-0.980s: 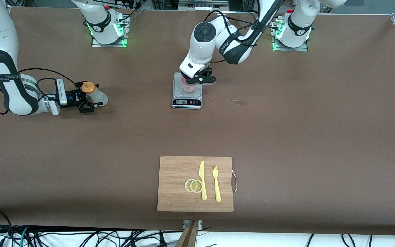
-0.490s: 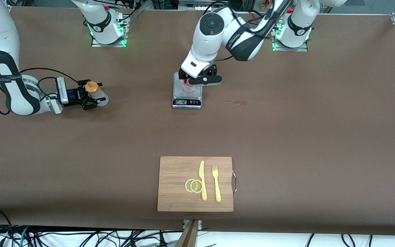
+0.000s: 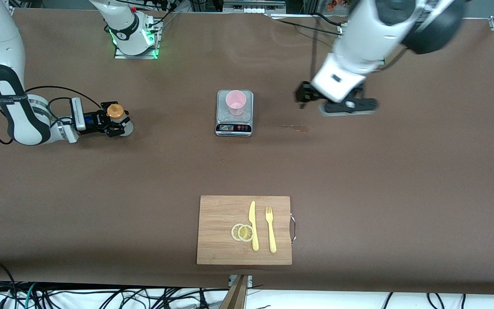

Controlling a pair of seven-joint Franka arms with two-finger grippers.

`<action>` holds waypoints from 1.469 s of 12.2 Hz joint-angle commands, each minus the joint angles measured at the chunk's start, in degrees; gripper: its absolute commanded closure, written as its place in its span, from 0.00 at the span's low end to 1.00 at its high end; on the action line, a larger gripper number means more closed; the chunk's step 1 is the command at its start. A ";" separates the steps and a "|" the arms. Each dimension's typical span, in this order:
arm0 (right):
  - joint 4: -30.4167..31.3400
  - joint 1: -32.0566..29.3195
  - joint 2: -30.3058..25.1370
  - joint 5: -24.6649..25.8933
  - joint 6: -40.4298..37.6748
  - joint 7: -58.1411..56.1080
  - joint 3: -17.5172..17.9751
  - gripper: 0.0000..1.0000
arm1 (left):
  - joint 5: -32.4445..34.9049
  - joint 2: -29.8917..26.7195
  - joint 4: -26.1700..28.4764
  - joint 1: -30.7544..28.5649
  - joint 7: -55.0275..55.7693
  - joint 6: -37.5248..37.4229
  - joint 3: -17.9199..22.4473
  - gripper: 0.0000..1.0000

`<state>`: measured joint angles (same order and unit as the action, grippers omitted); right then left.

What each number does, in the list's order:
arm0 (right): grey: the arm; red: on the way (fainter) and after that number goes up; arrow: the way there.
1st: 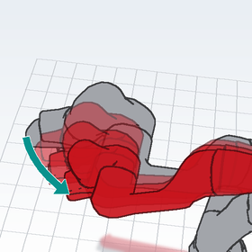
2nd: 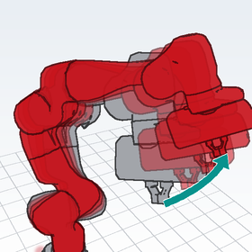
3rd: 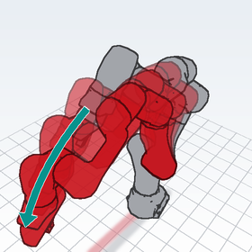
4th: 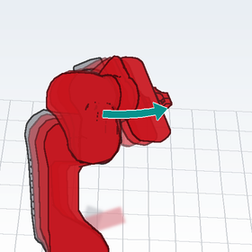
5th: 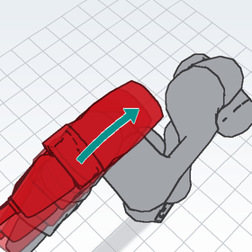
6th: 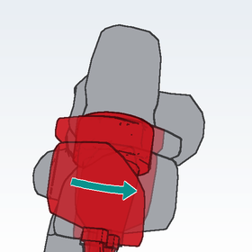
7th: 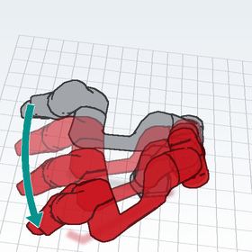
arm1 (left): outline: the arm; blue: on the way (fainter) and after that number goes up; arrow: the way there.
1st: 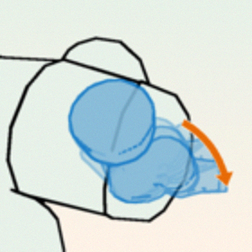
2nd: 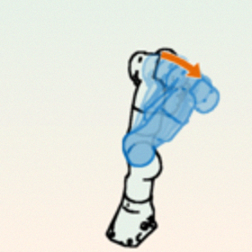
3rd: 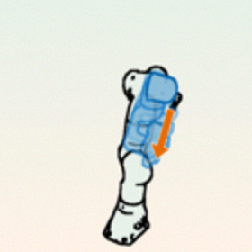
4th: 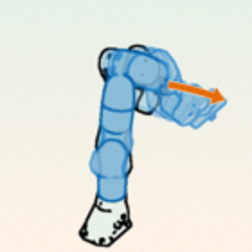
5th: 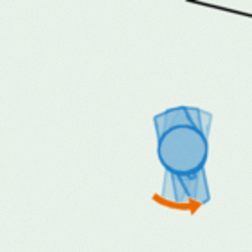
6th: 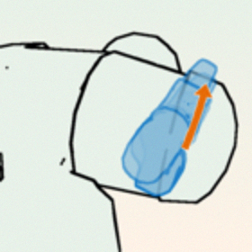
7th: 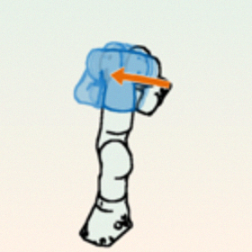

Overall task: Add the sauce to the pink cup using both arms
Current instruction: 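Grasp the sauce bottle with the right gripper while the left gripper withdraws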

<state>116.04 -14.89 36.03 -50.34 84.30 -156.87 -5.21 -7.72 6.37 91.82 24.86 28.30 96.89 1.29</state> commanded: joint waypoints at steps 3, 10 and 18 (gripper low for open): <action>0.77 7.22 -14.73 3.13 5.85 13.99 -0.15 1.00 | -0.45 -1.79 -0.32 -12.35 -19.93 -6.45 5.39 0.00; 2.35 26.99 -29.52 11.74 18.07 54.08 -0.50 1.00 | 5.07 -2.76 0.12 -21.16 -31.81 -11.11 5.30 0.00; 1.65 47.47 -29.35 32.03 28.81 93.10 -0.24 1.00 | 6.23 -1.80 -0.14 -22.84 -31.99 -12.52 -0.23 0.00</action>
<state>117.16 28.94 7.72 -22.83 111.98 -71.35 -5.04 -2.58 4.36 91.83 3.16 -2.71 85.15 1.83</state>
